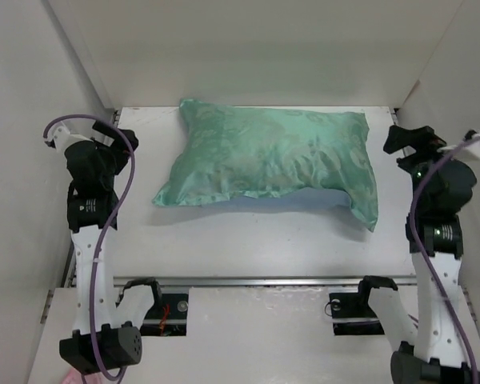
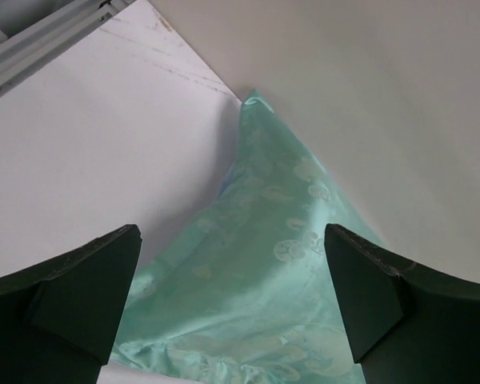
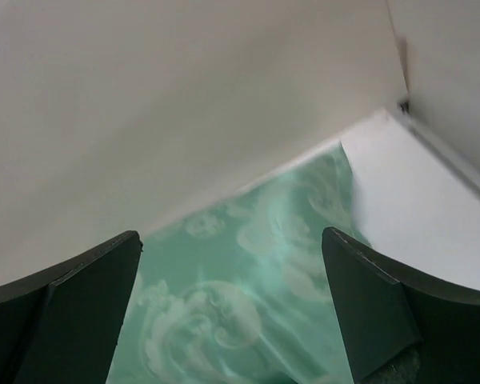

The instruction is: Put the pillow into the pillowcase

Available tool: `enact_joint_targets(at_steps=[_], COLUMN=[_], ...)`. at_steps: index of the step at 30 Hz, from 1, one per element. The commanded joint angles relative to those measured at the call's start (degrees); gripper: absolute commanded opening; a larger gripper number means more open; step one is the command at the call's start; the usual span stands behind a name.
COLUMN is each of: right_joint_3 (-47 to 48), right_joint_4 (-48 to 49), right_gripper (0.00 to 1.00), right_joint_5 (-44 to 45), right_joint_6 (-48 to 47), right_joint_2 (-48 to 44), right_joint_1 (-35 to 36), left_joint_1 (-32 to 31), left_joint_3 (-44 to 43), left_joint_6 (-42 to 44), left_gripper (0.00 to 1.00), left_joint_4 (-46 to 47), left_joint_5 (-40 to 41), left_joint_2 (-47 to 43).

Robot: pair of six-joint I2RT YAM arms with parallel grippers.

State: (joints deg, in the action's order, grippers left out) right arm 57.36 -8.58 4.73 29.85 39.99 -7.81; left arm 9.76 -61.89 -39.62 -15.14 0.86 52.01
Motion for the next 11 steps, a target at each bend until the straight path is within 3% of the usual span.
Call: enact_joint_targets(at_steps=[1,11], right_joint_3=[0.38,-4.45], right_joint_4=[-7.77,-3.02], right_gripper=[1.00,1.00], right_joint_5=[-4.55,-8.34], right_joint_6=[0.04,-2.07], right_joint_2=[4.65,4.14], right_joint_1=[0.34,0.34], left_joint_1=[0.08,0.08], left_joint_3=[0.10,1.24], left_joint_6=[-0.11,1.03], left_gripper=[1.00,1.00], left_joint_4=[0.11,-0.51], left_joint_5=[-0.86,-3.76], left_joint_2=[1.08,0.02])
